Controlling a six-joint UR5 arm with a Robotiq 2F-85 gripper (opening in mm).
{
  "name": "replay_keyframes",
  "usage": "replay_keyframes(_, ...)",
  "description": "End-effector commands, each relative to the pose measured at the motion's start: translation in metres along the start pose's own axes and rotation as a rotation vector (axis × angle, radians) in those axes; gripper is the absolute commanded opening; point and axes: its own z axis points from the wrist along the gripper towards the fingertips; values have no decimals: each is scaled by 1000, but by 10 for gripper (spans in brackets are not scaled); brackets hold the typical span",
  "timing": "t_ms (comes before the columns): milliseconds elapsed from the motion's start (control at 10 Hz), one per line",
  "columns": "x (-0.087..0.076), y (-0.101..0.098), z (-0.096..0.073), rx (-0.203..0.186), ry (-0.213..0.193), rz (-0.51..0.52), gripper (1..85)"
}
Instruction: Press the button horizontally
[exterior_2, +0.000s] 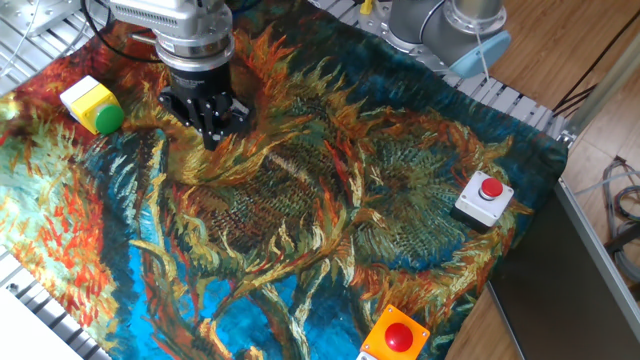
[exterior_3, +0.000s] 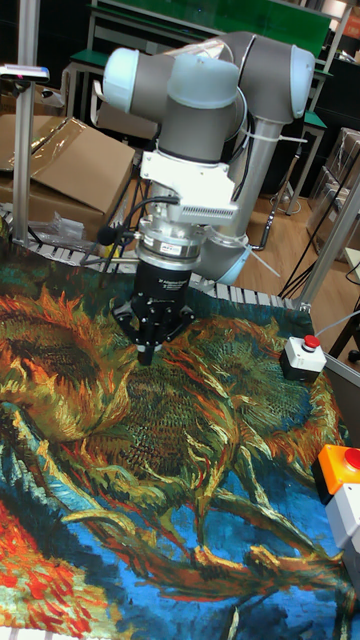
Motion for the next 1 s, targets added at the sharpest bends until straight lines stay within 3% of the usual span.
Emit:
replay_keyframes(0, 15, -8, 11, 45, 49, 17, 13)
replay_keyframes(200, 36, -44, 22, 71, 99, -49, 13)
replay_keyframes(400, 53, -77, 32, 76, 75, -74, 13)
replay_keyframes(800, 53, -53, 33, -13, 73, -23, 13)
replay_keyframes(900, 54, -60, 33, 11, 77, -50, 13)
